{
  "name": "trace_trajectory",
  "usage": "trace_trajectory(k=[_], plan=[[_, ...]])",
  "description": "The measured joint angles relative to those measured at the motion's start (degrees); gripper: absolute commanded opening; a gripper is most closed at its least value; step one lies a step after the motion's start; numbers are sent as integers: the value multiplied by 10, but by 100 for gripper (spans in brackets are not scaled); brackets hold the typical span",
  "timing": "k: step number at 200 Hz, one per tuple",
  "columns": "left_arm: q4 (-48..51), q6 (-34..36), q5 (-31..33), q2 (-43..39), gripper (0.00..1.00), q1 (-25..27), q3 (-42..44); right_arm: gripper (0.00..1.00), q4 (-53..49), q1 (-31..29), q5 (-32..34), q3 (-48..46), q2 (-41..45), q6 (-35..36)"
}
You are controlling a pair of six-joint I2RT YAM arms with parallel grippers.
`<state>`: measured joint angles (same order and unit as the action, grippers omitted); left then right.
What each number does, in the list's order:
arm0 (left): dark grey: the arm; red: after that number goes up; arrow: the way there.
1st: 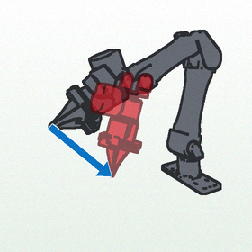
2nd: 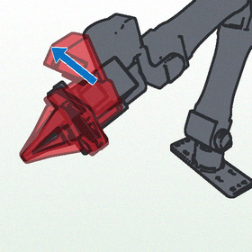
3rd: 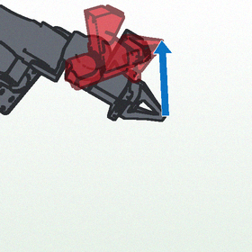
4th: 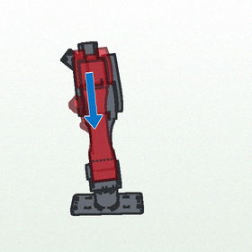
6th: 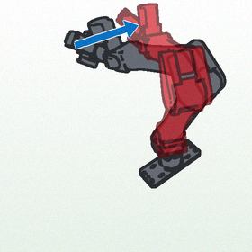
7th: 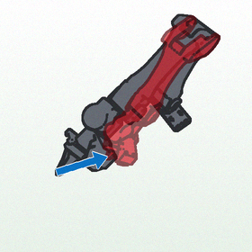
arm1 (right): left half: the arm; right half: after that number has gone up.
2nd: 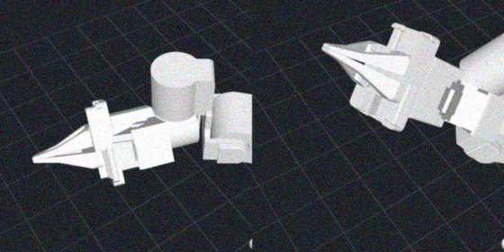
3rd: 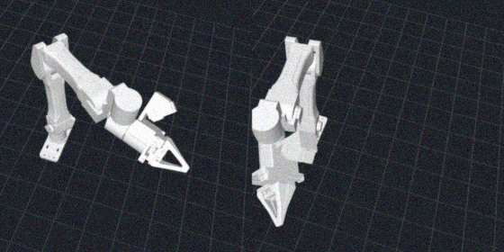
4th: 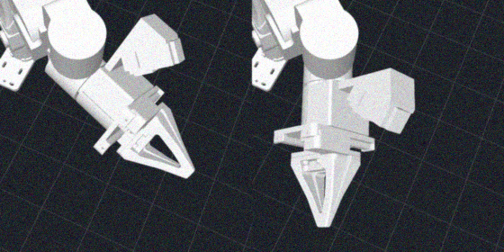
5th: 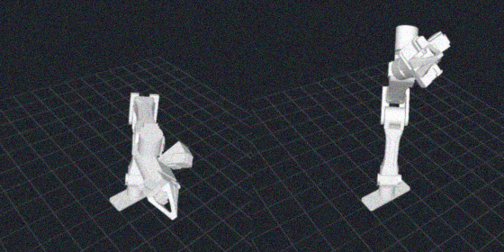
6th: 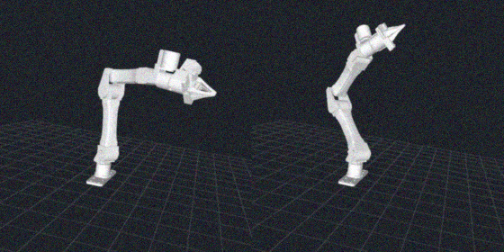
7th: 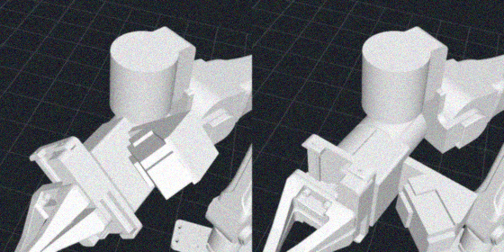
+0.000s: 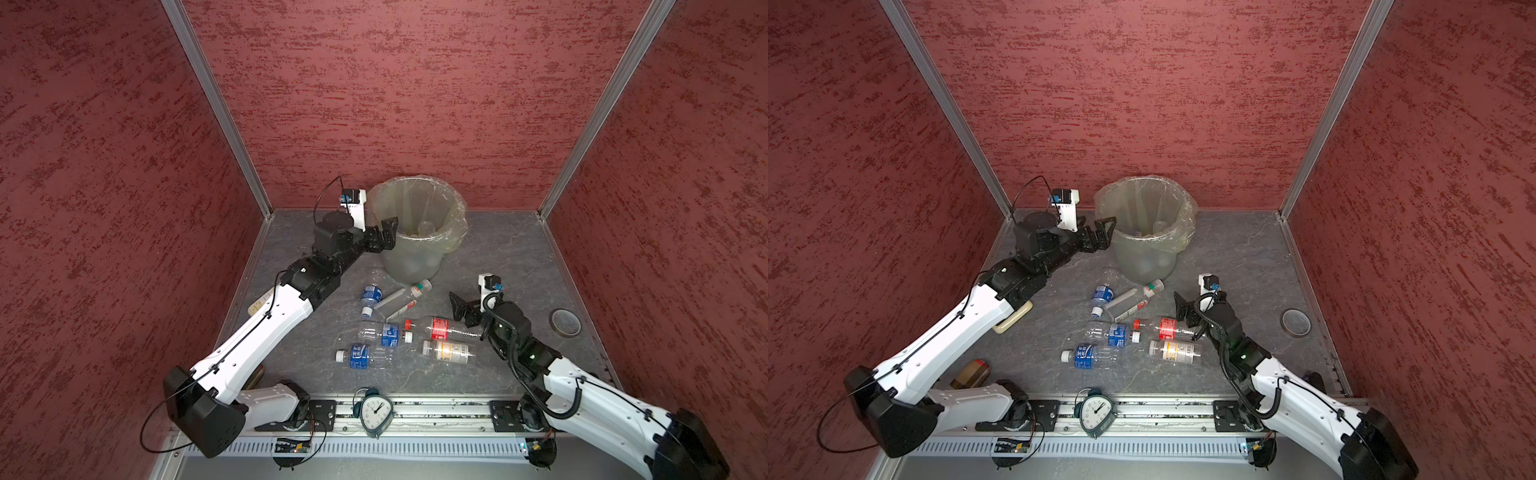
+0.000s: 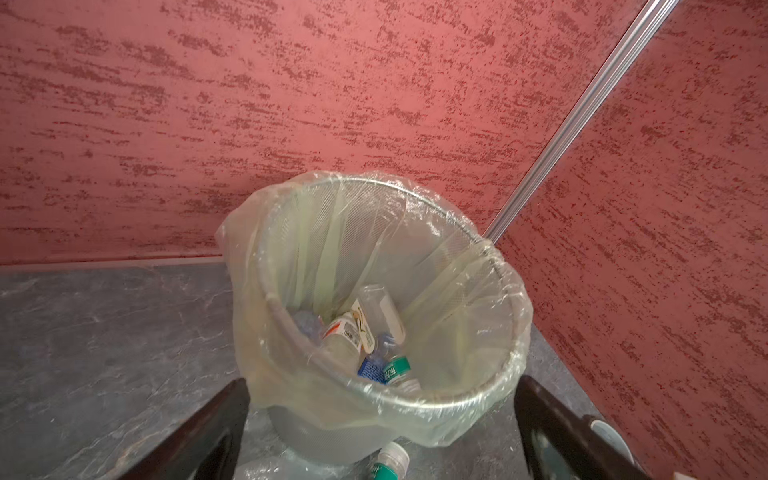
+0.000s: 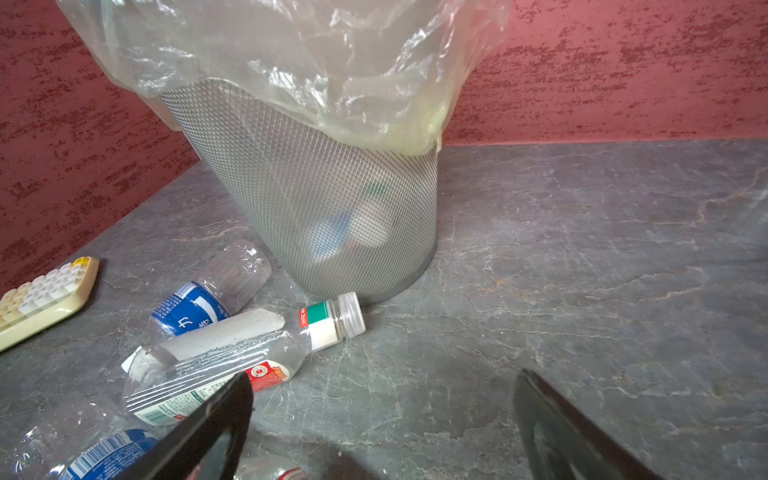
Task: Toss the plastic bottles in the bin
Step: 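Withdraw the left gripper to the pile while the right gripper reaches toward the pile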
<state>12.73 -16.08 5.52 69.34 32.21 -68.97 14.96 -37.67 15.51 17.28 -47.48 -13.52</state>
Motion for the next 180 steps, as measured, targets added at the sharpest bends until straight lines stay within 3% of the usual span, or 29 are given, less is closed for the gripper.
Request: trace_trajectory(k=[137, 180], plan=[[78, -32, 1, -179, 99, 19, 223, 98, 9, 0, -14, 4, -29, 0], [96, -51, -1, -238, 99, 25, 305, 97, -31, -3, -12, 69, -92, -7]])
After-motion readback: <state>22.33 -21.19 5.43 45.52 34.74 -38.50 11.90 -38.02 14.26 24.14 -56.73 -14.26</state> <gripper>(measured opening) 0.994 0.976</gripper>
